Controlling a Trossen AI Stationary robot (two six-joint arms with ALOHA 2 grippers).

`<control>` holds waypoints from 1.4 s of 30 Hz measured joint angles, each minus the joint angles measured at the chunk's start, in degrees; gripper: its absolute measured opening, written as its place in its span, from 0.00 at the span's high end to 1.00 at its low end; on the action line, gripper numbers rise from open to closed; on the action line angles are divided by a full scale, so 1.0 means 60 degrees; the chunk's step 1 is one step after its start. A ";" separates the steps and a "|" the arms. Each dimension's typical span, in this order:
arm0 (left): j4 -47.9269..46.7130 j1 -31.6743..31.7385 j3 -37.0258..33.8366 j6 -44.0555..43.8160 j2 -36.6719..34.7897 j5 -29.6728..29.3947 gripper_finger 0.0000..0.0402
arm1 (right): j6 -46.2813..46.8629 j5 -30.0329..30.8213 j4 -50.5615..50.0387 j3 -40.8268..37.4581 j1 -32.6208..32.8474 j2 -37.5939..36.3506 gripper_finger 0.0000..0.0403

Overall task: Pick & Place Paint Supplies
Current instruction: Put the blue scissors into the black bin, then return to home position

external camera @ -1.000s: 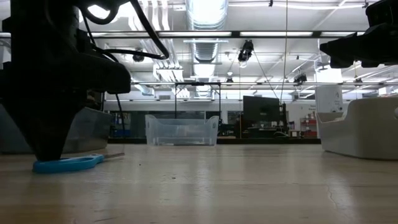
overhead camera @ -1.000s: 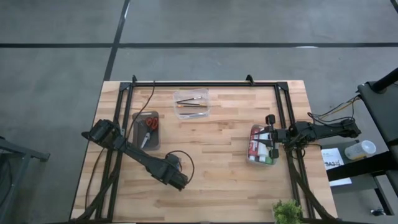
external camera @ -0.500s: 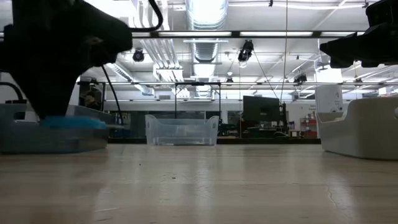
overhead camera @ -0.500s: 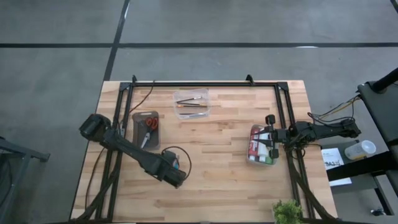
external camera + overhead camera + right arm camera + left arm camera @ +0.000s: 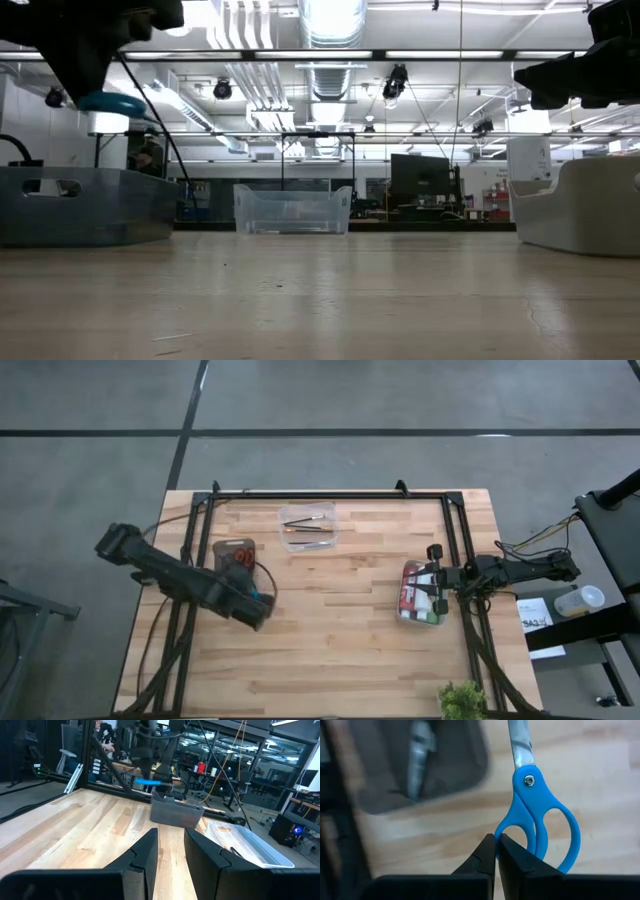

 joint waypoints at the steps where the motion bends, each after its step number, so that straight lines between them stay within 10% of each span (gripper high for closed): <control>1: -0.0304 0.0054 -0.0003 -0.0147 -0.0229 -0.0093 0.97 | -0.0004 -0.0002 0.0000 0.0000 0.0001 0.0000 0.77; 17: -0.2341 0.2369 -0.0807 0.1450 -0.1257 -0.0575 0.97 | -0.0004 0.0000 0.0000 0.0000 0.0003 0.0000 0.77; 42: 0.1635 0.4318 -0.4138 0.3792 -0.1275 0.0444 0.90 | -0.0004 -0.0002 0.0000 0.0000 0.0000 0.0000 0.77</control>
